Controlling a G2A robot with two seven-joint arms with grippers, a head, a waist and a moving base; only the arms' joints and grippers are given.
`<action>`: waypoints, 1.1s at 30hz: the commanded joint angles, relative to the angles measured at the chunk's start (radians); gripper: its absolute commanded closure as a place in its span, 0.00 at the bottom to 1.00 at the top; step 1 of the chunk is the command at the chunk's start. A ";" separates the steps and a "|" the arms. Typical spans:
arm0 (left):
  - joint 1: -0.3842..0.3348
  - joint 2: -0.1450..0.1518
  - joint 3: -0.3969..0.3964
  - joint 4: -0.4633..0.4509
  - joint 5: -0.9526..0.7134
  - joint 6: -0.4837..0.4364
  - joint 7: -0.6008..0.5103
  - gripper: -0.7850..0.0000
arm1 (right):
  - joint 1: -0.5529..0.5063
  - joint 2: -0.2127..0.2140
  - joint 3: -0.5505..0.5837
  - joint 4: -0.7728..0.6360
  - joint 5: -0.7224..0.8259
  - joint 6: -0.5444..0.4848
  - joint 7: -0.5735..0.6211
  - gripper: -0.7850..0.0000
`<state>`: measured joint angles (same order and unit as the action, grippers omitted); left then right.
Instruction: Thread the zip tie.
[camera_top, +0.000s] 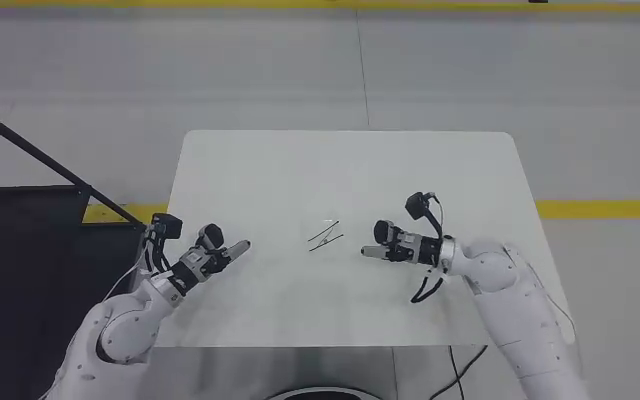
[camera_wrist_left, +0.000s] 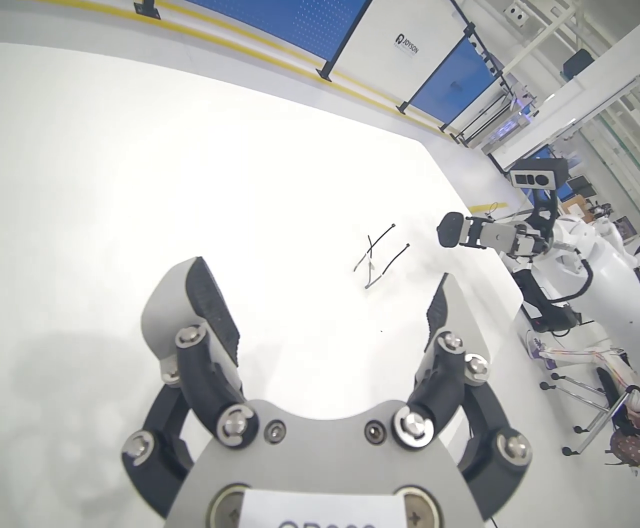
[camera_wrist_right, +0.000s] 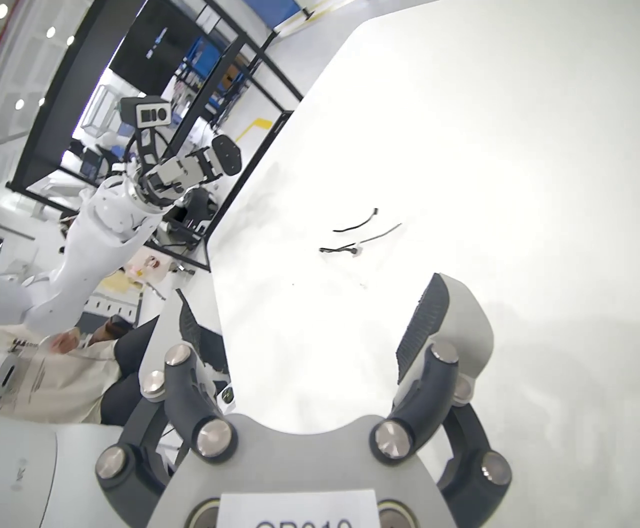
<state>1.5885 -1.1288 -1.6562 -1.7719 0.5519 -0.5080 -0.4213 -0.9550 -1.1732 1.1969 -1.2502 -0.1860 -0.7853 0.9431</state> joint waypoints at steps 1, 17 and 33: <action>0.000 0.000 0.000 0.000 0.000 -0.002 0.000 0.00 | 0.000 0.000 0.000 0.002 0.002 0.003 -0.001 0.00; 0.015 0.002 0.011 -0.017 0.015 0.000 0.003 0.00 | 0.041 -0.016 -0.085 0.003 0.013 0.215 0.022 0.00; 0.016 0.002 0.011 -0.016 0.015 -0.001 0.001 0.00 | 0.217 -0.057 -0.221 0.184 0.093 0.357 0.100 0.35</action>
<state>1.6043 -1.1264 -1.6455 -1.7884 0.5666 -0.5088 -0.4203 -0.7450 -1.2280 0.9807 -1.0745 -0.0933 -0.4330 1.0423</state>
